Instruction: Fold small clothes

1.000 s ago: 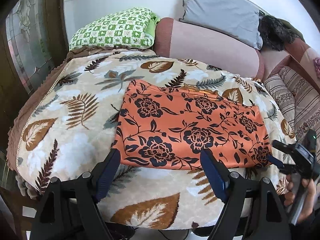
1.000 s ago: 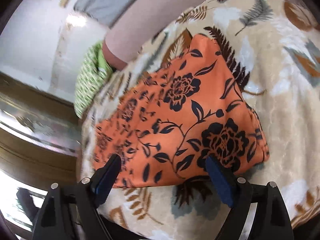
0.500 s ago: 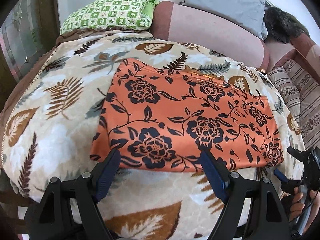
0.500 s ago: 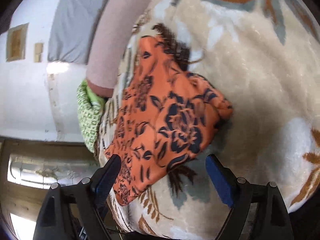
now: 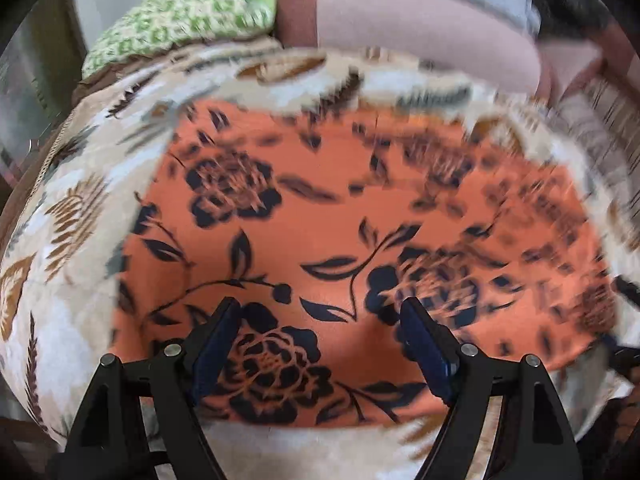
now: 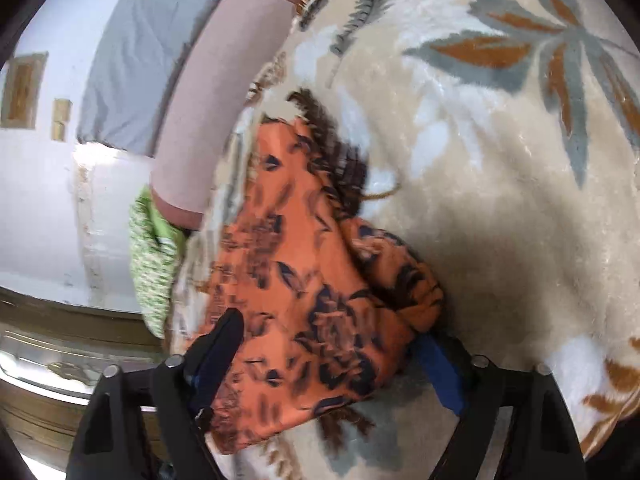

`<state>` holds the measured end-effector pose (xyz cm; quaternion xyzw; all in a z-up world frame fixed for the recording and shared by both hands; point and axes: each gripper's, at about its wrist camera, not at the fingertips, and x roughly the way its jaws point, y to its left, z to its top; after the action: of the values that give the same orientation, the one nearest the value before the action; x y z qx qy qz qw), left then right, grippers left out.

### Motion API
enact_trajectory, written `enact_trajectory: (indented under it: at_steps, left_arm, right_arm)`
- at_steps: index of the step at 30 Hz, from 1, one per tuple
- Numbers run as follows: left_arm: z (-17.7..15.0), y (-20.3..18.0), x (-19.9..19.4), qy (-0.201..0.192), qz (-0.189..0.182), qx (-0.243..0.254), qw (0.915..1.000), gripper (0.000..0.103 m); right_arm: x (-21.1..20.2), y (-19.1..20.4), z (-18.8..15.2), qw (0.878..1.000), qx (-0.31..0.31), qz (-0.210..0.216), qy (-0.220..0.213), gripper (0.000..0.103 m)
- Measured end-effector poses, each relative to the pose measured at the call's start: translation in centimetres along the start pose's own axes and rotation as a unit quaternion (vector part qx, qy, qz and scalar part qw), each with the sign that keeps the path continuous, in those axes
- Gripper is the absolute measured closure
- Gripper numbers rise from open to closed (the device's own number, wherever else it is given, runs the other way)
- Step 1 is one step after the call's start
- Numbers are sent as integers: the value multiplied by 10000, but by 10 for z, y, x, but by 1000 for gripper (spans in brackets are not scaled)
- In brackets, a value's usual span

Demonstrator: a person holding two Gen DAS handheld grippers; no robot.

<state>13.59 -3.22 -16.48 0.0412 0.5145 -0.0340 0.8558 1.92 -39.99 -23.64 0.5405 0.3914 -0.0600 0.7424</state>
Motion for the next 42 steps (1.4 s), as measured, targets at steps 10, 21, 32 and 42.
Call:
enact_trajectory:
  at_steps: [10,21,32,42]
  left_arm:
    - [12,-18,10,-116,225,133,9996,21]
    - [6,-30,31,8,416,602,9973,13]
    - [4,44,-35,-586,-476,-727,9945,38]
    - [-75,236,-128,-1394,251,-2485,9582,38]
  right_arm:
    - [14,18,1,9965,-749,-337,145,26]
    - [19,12,7,9963,-698,-468,166,62]
    - [-12,153,-29,9687,-2474,-181,-104,92]
    - [86,306,-189,8974,-4333,58,827,91]
